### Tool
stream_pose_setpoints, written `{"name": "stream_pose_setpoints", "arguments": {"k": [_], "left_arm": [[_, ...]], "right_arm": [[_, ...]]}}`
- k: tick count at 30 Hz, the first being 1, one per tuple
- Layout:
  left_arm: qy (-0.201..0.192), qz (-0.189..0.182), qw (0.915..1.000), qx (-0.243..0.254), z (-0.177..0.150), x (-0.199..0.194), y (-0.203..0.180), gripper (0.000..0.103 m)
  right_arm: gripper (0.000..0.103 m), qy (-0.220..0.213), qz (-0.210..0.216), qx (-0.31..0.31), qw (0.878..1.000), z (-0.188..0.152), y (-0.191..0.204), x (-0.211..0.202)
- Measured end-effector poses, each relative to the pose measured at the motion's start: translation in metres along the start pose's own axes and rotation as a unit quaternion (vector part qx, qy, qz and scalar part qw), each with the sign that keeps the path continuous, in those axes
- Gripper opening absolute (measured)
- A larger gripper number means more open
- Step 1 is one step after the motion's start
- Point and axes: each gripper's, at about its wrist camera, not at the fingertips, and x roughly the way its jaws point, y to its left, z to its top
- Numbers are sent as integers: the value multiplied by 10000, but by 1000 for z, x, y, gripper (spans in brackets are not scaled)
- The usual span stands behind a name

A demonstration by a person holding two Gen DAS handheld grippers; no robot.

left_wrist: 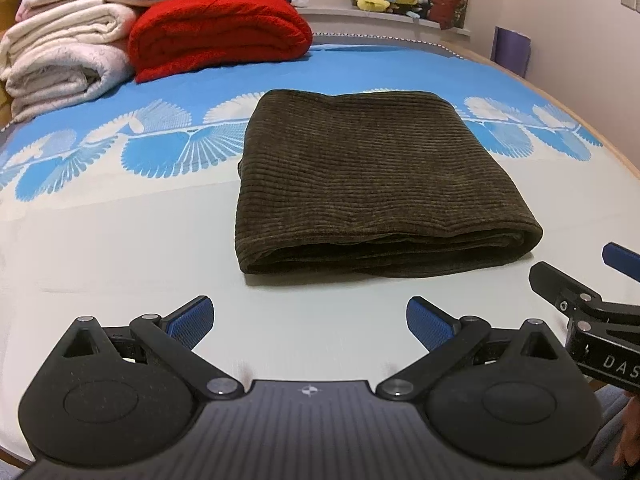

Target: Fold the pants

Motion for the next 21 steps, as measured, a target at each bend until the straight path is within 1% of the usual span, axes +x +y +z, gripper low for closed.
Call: {"name": "stream_pose_setpoints", "arguments": {"k": [3,9,21], "left_arm": [[18,-36,10000,-8,0,0,0,103],[-6,41,10000,5,0,0,0,103],[35,11,10000,34,0,2,-2,103]], "right_arm": [[100,-6,11,-5,10000,0,0,-1],[100,1,19,2,10000,0,1,-1],[100,11,49,-2,10000,0,0,-2]]}}
